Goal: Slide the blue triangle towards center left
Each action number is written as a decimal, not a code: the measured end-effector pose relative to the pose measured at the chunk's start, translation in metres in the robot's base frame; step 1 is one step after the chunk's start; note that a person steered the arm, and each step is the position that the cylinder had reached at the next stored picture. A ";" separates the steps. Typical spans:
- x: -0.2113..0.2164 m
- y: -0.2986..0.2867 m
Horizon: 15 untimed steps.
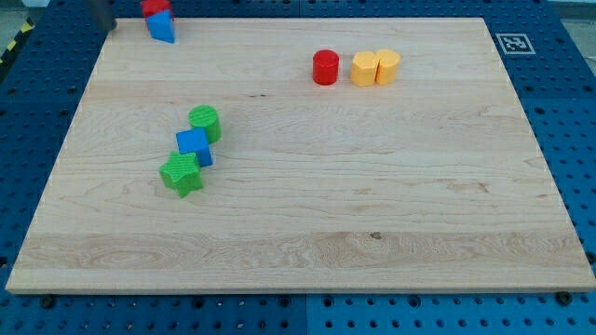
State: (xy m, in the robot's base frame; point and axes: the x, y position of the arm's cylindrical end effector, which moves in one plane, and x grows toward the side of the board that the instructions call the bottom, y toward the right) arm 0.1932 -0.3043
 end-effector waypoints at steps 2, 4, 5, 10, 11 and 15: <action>-0.001 0.013; -0.001 0.071; -0.001 0.101; 0.076 0.102; 0.076 0.075; 0.105 0.099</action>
State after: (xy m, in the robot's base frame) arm 0.2979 -0.2057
